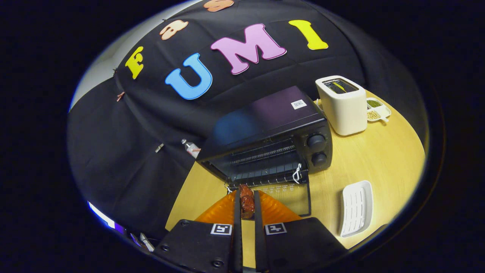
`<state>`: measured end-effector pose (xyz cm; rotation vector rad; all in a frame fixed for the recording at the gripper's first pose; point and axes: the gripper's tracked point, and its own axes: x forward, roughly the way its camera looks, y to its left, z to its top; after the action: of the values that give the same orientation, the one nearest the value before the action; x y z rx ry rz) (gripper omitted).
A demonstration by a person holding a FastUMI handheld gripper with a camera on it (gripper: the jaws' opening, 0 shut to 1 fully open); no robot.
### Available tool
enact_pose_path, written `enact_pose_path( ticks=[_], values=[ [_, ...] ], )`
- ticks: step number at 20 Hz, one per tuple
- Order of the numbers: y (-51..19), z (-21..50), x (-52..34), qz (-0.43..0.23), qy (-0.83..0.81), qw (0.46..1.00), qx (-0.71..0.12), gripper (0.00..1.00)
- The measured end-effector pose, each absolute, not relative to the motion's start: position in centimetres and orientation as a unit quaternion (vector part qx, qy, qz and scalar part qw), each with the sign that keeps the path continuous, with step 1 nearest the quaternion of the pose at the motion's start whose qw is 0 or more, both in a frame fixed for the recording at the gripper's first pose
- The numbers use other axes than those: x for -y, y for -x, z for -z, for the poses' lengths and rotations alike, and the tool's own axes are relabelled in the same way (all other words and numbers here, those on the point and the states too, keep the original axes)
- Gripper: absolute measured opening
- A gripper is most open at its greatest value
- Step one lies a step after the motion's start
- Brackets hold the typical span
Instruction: Open the toaster oven, put the food inside, and close the toaster oven door.
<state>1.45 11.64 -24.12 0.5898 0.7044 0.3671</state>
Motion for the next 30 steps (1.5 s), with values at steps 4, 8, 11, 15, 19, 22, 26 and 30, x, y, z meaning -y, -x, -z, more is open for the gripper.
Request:
enact_pose_path(
  ticks=[4, 8, 11, 15, 19, 22, 26, 30],
  values=[
    [-4.9, 25.9, -14.8, -0.136, -0.305, 0.888, -0.317, 0.17],
    [-7.7, 27.6, -16.8, -0.094, -0.348, 0.884, -0.297, 0.17],
    [-9.4, 29.3, -17.7, -0.069, -0.363, 0.883, -0.289, 0.17],
    [-11.9, 30.8, -18.4, -0.051, -0.396, 0.873, -0.281, 0.17],
    [-13.7, 31.6, -18.4, -0.046, -0.383, 0.88, -0.278, 0.17],
    [-14.0, 32.3, -18.0, -0.047, -0.32, 0.902, -0.286, 0.23],
    [-14.0, 33.4, -16.1, -0.026, -0.238, 0.924, -0.3, 0.65],
    [-13.4, 32.8, -14.0, -0.012, -0.209, 0.93, -0.302, 0.98]
  ],
)
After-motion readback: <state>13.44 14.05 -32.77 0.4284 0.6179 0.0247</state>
